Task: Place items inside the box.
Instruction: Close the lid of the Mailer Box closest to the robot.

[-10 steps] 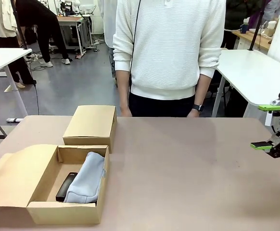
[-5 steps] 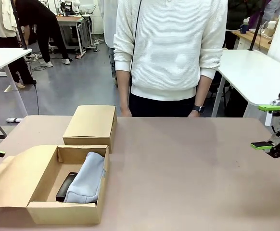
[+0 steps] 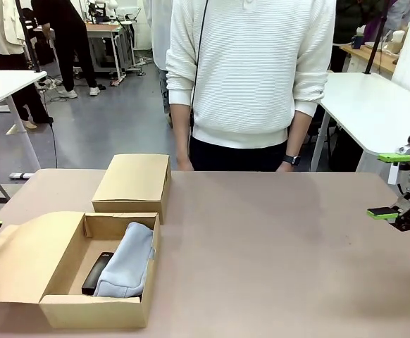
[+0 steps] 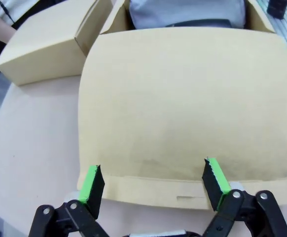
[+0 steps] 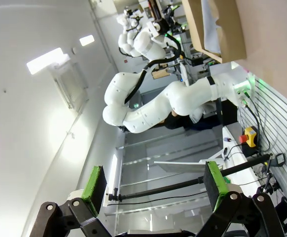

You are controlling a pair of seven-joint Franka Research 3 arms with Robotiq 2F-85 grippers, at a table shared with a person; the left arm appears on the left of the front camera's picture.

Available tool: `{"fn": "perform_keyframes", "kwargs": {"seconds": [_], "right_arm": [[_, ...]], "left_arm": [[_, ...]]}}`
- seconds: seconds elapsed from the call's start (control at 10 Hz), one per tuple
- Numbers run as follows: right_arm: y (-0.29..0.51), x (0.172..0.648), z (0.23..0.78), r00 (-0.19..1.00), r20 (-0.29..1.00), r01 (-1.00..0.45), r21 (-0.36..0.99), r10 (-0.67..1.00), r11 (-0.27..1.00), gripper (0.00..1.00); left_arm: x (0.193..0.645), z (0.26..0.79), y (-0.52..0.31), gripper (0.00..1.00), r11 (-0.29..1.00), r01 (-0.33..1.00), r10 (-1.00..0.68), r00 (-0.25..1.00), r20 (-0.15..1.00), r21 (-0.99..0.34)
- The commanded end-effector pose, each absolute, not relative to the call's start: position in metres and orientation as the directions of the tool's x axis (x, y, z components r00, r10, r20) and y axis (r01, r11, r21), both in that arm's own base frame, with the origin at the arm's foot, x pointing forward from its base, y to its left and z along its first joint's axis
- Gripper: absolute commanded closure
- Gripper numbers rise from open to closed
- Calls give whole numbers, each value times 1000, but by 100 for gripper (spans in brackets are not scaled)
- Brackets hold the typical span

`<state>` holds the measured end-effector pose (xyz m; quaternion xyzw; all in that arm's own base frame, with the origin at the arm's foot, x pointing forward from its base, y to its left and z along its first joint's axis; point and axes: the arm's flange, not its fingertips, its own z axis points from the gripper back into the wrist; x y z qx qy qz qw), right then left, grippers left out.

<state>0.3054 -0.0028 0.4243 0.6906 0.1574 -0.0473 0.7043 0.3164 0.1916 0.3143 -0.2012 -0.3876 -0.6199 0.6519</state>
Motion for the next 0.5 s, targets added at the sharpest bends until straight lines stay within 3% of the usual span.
{"fn": "perform_keyframes", "kwargs": {"seconds": [0.0, 0.4], "right_arm": [[-2, 306, 430, 942, -301, 301, 953, 148, 26, 0], [-2, 306, 430, 942, -301, 301, 953, 148, 26, 0]], "left_arm": [[287, 270, 191, 0, 102, 958, -662, -136, 737, 268], [276, 275, 214, 0, 66, 947, -659, -195, 727, 314]]}}
